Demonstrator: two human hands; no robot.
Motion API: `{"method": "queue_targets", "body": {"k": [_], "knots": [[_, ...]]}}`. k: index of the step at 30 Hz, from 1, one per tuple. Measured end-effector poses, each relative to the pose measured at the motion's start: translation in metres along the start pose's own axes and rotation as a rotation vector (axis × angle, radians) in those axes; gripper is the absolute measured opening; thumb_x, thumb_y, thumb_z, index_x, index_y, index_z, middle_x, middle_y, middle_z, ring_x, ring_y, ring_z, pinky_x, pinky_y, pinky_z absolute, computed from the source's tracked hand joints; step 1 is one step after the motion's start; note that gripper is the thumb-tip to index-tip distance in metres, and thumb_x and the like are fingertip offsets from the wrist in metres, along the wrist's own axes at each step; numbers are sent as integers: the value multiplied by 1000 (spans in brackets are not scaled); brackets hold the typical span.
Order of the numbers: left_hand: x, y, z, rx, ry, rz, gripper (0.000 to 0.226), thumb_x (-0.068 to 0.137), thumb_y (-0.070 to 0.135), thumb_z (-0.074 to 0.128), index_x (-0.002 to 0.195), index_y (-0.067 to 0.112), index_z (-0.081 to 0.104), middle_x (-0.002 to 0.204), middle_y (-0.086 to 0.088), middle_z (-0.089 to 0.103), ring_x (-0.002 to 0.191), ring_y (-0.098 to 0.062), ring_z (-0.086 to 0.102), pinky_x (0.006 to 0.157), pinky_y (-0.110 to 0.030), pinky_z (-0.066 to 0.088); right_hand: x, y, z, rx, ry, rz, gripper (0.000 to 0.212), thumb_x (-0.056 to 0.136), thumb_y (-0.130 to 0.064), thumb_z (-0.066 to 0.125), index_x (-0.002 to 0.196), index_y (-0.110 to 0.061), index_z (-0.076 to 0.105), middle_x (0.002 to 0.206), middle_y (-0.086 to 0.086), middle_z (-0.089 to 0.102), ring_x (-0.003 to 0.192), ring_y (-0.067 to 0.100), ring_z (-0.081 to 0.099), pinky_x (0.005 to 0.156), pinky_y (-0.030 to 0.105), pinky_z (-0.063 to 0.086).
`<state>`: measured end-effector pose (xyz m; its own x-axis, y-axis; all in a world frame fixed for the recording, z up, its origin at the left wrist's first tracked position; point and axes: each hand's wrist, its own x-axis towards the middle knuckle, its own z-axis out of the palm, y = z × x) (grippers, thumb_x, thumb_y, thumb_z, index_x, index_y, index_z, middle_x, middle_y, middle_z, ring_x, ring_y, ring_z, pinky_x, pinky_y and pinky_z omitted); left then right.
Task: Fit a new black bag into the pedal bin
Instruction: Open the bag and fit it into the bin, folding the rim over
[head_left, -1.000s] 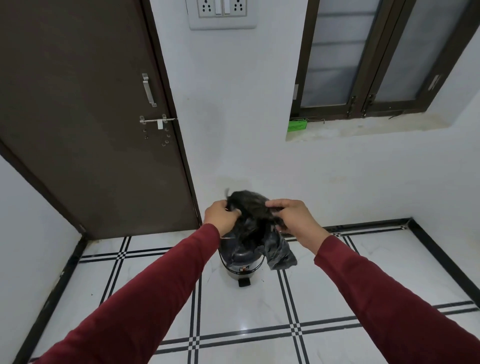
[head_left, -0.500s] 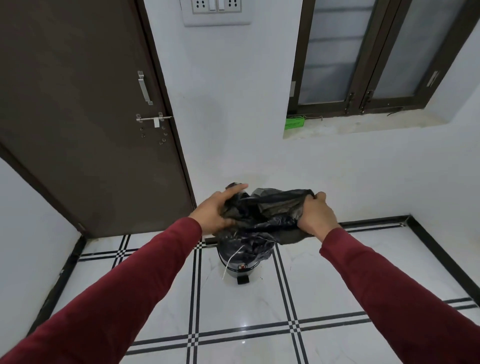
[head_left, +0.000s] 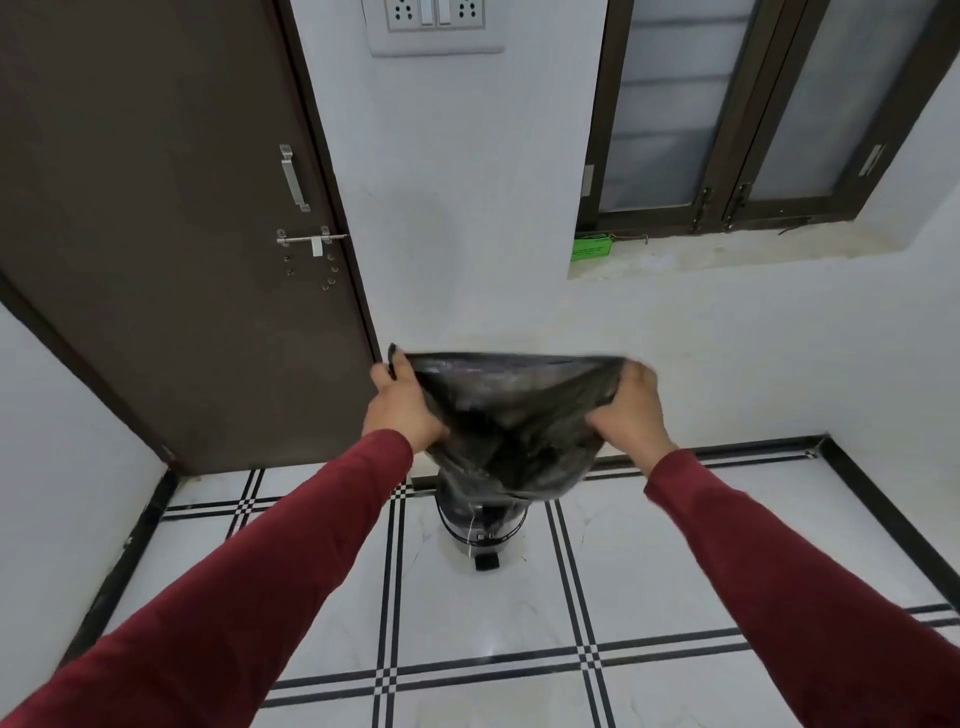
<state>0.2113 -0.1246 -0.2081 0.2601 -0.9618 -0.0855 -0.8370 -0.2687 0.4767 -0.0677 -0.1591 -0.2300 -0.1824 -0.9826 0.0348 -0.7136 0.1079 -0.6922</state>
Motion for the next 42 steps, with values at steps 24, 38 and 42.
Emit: {"method": "queue_targets", "body": {"k": [24, 38, 42], "knots": [[-19, -48, 18, 490, -52, 179, 105, 81, 9, 73, 162, 10, 5, 159, -17, 18, 99, -41, 68, 88, -48, 58, -31, 39, 47, -352, -97, -424, 60, 83, -3, 62, 141, -7, 50, 152, 13, 43, 123, 28, 62, 100, 35, 55], [-23, -36, 9, 158, 406, 123, 119, 79, 5, 77, 162, 15, -8, 166, -17, 6, 80, -42, 68, 74, -48, 60, -23, 11, 16, -59, 364, -504, 81, 78, 7, 66, 151, -6, 32, 167, 4, 13, 111, 28, 61, 88, 35, 57], [-29, -68, 36, 486, -44, 164, 98, 83, 15, 70, 161, 9, 12, 159, -19, 21, 95, -43, 70, 86, -49, 58, -37, 50, 42, -604, -328, -380, 67, 81, 1, 58, 146, -7, 48, 159, 13, 40, 113, 31, 65, 93, 39, 57]]}}
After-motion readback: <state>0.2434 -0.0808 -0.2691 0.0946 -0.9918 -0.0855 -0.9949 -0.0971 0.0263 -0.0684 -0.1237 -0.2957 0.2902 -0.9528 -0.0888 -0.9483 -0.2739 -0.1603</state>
